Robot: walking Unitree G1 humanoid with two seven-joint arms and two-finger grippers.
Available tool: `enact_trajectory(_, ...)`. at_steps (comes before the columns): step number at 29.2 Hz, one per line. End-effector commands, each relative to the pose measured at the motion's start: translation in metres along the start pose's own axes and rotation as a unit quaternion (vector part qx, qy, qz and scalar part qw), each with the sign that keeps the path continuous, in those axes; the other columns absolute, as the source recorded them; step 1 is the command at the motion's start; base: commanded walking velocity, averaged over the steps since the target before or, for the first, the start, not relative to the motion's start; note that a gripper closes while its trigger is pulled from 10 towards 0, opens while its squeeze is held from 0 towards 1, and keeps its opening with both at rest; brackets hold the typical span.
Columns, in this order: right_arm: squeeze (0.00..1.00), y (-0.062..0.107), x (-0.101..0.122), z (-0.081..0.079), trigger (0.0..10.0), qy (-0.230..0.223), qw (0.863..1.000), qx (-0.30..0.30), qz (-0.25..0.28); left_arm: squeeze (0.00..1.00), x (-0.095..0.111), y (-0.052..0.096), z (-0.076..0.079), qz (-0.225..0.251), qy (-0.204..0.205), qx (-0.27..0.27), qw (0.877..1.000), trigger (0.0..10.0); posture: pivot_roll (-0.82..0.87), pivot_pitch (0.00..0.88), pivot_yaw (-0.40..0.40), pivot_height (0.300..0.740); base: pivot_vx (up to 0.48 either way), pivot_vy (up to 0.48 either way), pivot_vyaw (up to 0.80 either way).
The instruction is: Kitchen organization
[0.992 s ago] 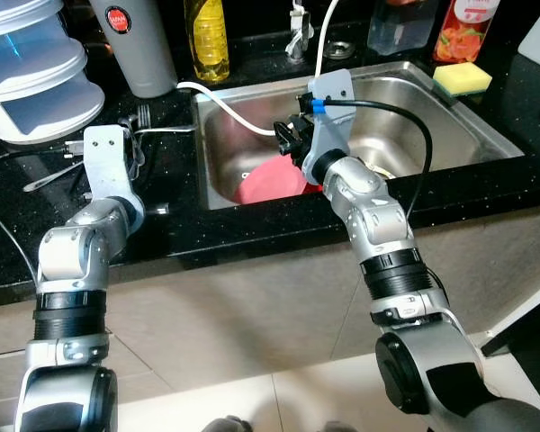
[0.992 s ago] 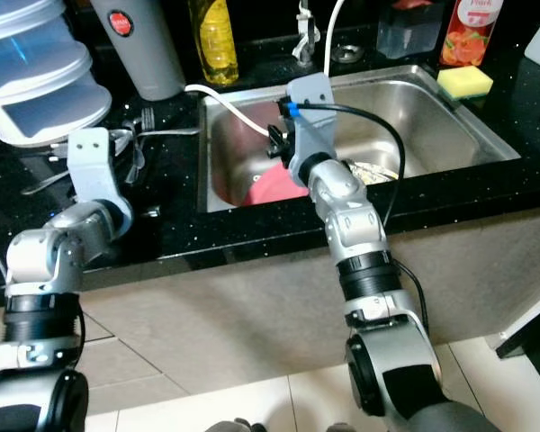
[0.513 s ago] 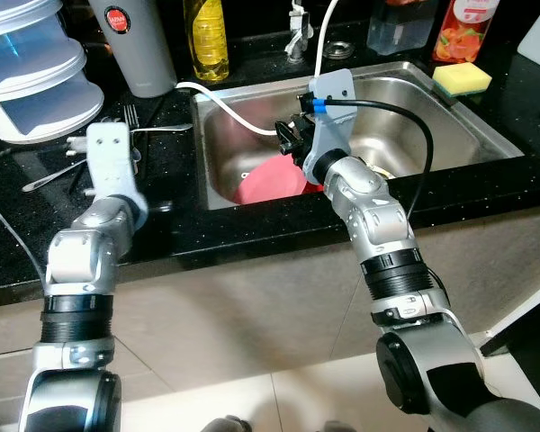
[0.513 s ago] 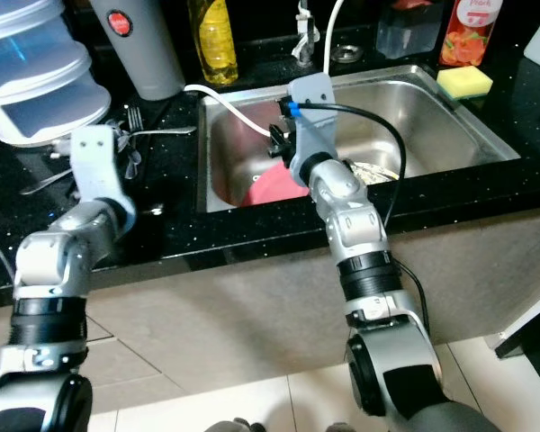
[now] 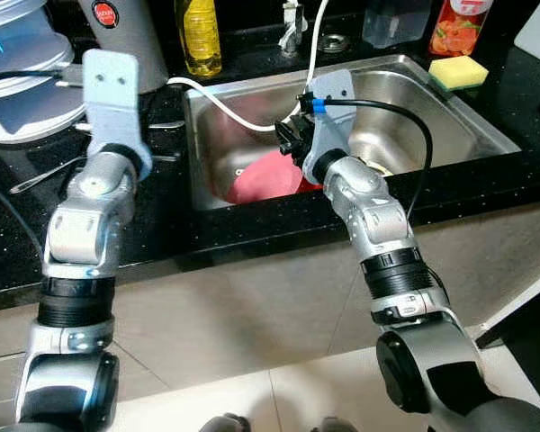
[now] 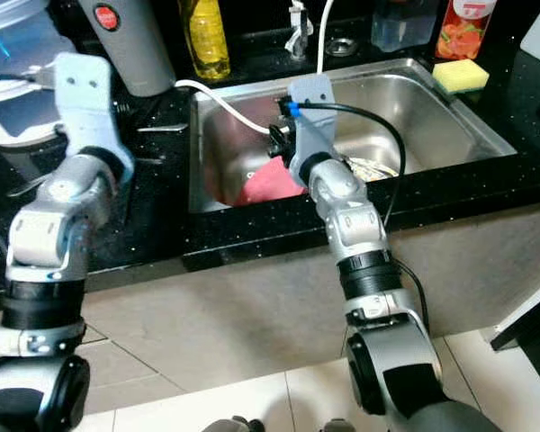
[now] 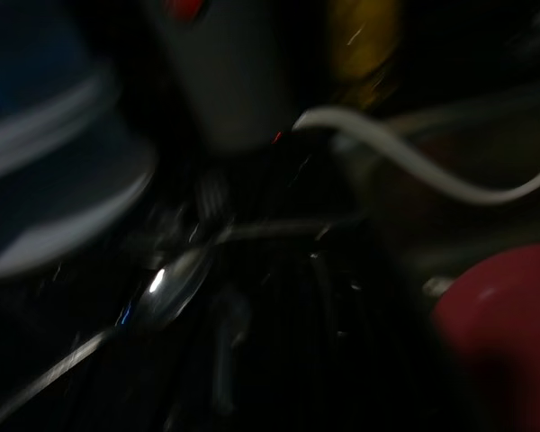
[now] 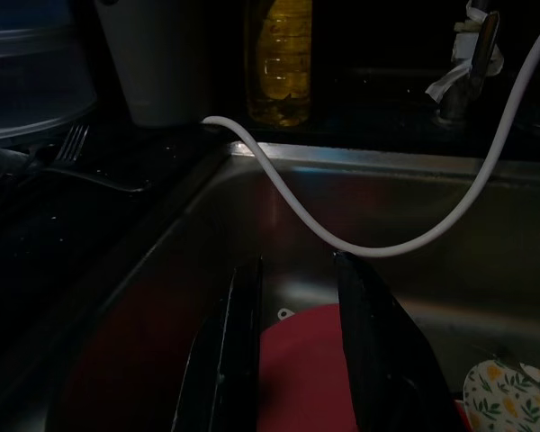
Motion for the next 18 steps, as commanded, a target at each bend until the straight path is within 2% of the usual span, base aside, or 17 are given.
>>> enact_trajectory(1,0.00,-0.002,0.002,-0.005,10.0,-0.002,1.000,0.006,0.005,1.00,-0.035,-0.004,-0.021,-0.082,0.014,0.046,0.996,10.0,0.14,0.059,0.079,0.740,0.000,0.000,0.00)
enact_trajectory(2,0.00,-0.002,0.002,-0.005,10.0,-0.003,1.000,0.006,0.004,1.00,-0.044,-0.005,-0.024,-0.104,0.024,0.052,0.993,10.0,0.14,0.060,0.079,0.740,0.000,0.000,0.00)
enact_trajectory(7,0.00,-0.002,0.002,-0.005,10.0,-0.004,1.000,0.006,0.004,1.00,-0.058,-0.009,-0.025,-0.136,0.046,0.052,0.988,10.0,0.15,0.062,0.078,0.740,0.000,0.000,0.00)
enact_trajectory(9,0.00,-0.002,0.002,-0.005,10.0,-0.004,1.000,0.006,0.004,1.00,-0.058,-0.009,-0.025,-0.136,0.046,0.052,0.988,10.0,0.15,0.062,0.078,0.740,0.000,0.000,0.00)
enact_trajectory(12,0.00,-0.003,0.002,-0.006,10.0,-0.004,1.000,0.006,0.004,1.00,-0.058,-0.024,-0.029,-0.137,0.046,0.047,0.988,10.0,0.14,0.065,0.082,0.740,0.000,0.000,0.00)
enact_trajectory(14,0.00,-0.003,0.002,-0.006,10.0,-0.004,1.000,0.006,0.004,1.00,-0.056,-0.027,-0.028,-0.135,0.044,0.042,0.989,10.0,0.14,0.065,0.082,0.740,0.000,0.000,0.00)
enact_trajectory(15,0.00,-0.003,0.002,-0.006,10.0,-0.005,1.000,0.006,0.004,0.28,-0.054,-0.030,-0.025,-0.134,0.044,0.029,0.990,10.0,0.14,0.064,0.085,0.740,0.000,0.000,0.00)
enact_trajectory(16,0.00,-0.003,0.002,-0.006,10.0,-0.005,1.000,0.006,0.005,0.28,-0.053,-0.032,-0.023,-0.136,0.044,0.021,0.990,10.0,0.14,0.064,0.086,0.740,0.000,0.000,0.00)
enact_trajectory(17,0.00,-0.003,0.002,-0.006,10.0,-0.005,1.000,0.005,0.005,0.00,-0.053,-0.034,-0.020,-0.139,0.046,0.013,0.989,10.0,0.14,0.064,0.088,0.740,0.000,0.000,0.00)
enact_trajectory(18,0.00,-0.003,0.002,-0.006,10.0,-0.005,1.000,0.005,0.005,0.00,-0.053,-0.034,-0.020,-0.139,0.046,0.013,0.989,10.0,0.14,0.064,0.088,0.740,0.000,0.000,0.00)
Point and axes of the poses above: a point about 5 cm out from each wrist's last joint towards the gripper, its own y axis pointing back from the gripper into the wrist, its own x axis along the axis of the wrist's last joint, z = x × y, the point moved 5 cm from there along -y, pointing out of the wrist towards the gripper, and after that the axes turned 3 degrees about -y, right-handed, at the moved point
